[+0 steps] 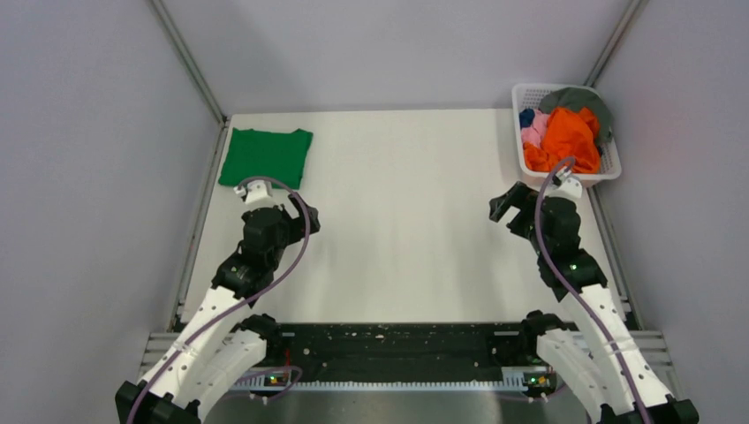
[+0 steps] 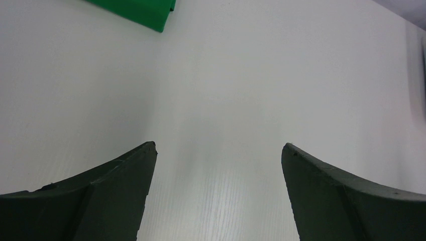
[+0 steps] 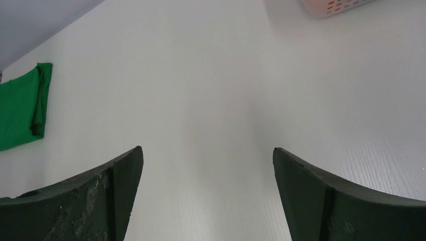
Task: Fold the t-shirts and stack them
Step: Grab crumpled tshirt from bin with the right arm, then move the tshirt to the center of the board
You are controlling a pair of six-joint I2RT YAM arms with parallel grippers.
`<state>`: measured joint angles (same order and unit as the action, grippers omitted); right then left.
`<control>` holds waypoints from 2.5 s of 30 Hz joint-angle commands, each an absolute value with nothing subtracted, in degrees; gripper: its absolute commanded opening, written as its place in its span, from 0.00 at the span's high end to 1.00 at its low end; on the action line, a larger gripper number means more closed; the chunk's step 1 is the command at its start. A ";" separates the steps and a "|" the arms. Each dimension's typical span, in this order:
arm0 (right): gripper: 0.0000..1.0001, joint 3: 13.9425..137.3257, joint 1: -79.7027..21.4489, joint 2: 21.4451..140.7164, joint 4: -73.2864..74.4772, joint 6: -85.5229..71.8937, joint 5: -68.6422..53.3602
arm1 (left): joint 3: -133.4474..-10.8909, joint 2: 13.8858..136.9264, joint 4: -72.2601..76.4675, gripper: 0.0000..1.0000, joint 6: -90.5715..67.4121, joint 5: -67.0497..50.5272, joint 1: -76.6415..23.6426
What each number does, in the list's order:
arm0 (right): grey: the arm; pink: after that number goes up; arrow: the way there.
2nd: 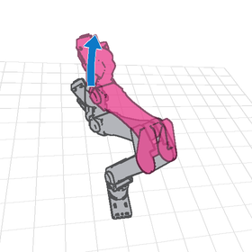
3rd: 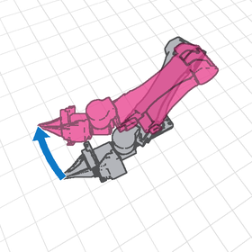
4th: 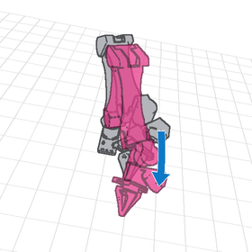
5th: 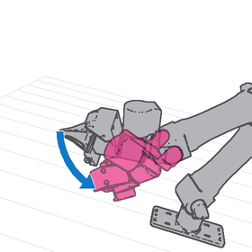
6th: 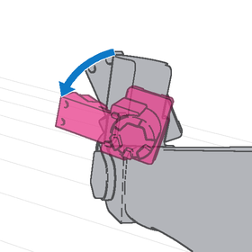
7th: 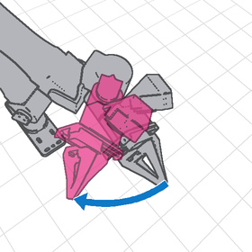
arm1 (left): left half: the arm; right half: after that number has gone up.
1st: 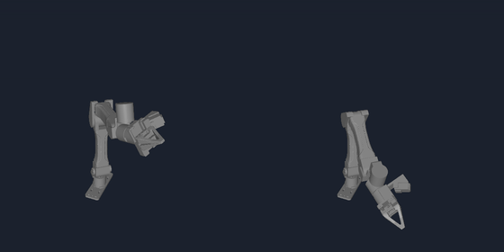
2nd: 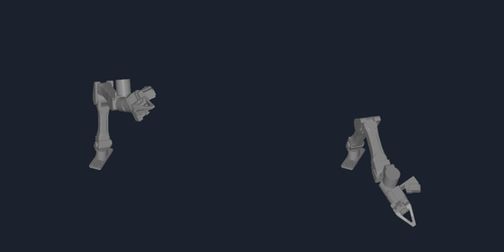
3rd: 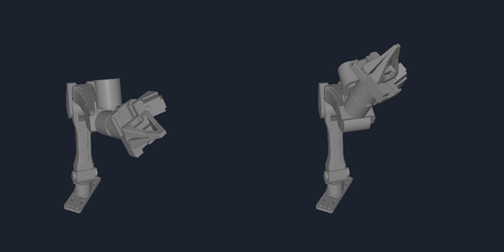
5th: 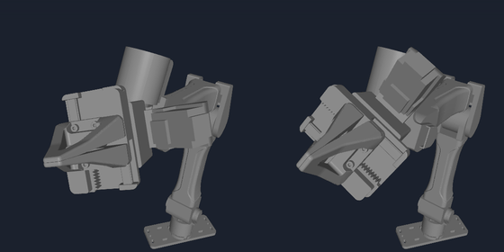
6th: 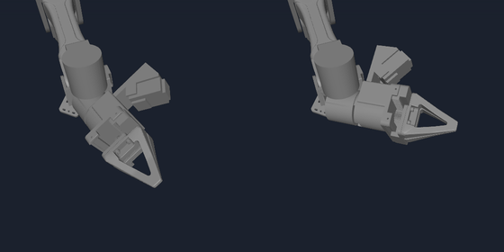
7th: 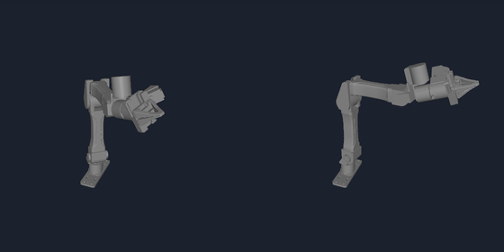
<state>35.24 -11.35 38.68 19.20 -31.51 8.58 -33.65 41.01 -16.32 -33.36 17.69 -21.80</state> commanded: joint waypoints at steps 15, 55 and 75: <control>0.01 73.78 -4.15 82.28 20.56 -20.67 16.16 | -35.67 45.26 -14.81 0.01 -33.51 16.22 -21.75; 1.00 121.93 14.36 126.58 28.21 -15.50 13.00 | -36.21 48.52 -14.85 0.01 -32.86 17.36 -21.75; 1.00 120.21 -0.53 90.13 25.22 -19.01 -24.82 | -36.39 41.30 -16.44 0.01 -33.63 13.81 -21.75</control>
<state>117.64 6.07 92.99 28.47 -17.12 -10.20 -34.41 42.94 -17.23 -33.15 14.37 -21.80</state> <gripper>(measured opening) 0.055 0.987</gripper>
